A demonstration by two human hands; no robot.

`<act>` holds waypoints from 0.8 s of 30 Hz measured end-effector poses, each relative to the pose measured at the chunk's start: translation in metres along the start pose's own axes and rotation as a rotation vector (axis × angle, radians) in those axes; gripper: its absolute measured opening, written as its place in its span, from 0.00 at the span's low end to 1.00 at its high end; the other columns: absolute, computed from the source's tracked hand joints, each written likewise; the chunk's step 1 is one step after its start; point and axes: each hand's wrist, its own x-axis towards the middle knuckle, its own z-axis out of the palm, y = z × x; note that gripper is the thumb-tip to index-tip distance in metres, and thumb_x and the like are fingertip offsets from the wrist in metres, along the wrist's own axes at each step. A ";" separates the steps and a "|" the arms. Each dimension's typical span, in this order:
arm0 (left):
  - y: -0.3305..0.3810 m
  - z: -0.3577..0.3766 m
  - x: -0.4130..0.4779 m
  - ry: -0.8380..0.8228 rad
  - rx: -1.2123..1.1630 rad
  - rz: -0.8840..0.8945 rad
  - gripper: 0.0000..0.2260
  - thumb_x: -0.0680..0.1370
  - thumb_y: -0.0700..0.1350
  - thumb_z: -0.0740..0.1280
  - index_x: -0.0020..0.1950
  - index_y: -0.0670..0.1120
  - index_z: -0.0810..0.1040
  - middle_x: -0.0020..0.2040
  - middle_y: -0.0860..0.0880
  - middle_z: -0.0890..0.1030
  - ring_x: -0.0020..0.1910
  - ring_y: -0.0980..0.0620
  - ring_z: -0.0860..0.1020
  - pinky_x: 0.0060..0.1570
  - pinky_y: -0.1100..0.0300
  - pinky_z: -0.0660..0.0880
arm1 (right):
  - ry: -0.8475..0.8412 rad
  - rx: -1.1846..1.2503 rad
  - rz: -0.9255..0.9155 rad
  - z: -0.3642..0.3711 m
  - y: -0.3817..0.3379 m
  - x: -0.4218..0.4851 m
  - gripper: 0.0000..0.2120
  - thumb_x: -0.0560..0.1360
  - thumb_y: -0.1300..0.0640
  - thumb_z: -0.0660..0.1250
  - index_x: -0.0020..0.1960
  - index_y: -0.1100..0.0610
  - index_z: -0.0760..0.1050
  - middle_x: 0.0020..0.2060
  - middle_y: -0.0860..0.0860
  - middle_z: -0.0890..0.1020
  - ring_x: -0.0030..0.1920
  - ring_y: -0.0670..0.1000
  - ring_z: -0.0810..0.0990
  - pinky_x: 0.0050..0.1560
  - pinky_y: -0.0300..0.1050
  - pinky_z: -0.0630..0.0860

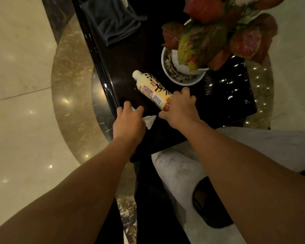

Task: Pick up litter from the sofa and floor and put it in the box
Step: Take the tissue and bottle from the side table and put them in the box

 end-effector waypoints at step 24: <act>0.140 -0.148 -0.407 -0.412 0.565 0.978 0.14 0.73 0.45 0.66 0.58 0.46 0.76 0.57 0.43 0.76 0.53 0.43 0.76 0.50 0.52 0.75 | 0.305 0.234 0.547 -0.042 0.040 -0.591 0.24 0.70 0.49 0.73 0.61 0.58 0.74 0.60 0.58 0.71 0.61 0.60 0.70 0.55 0.53 0.73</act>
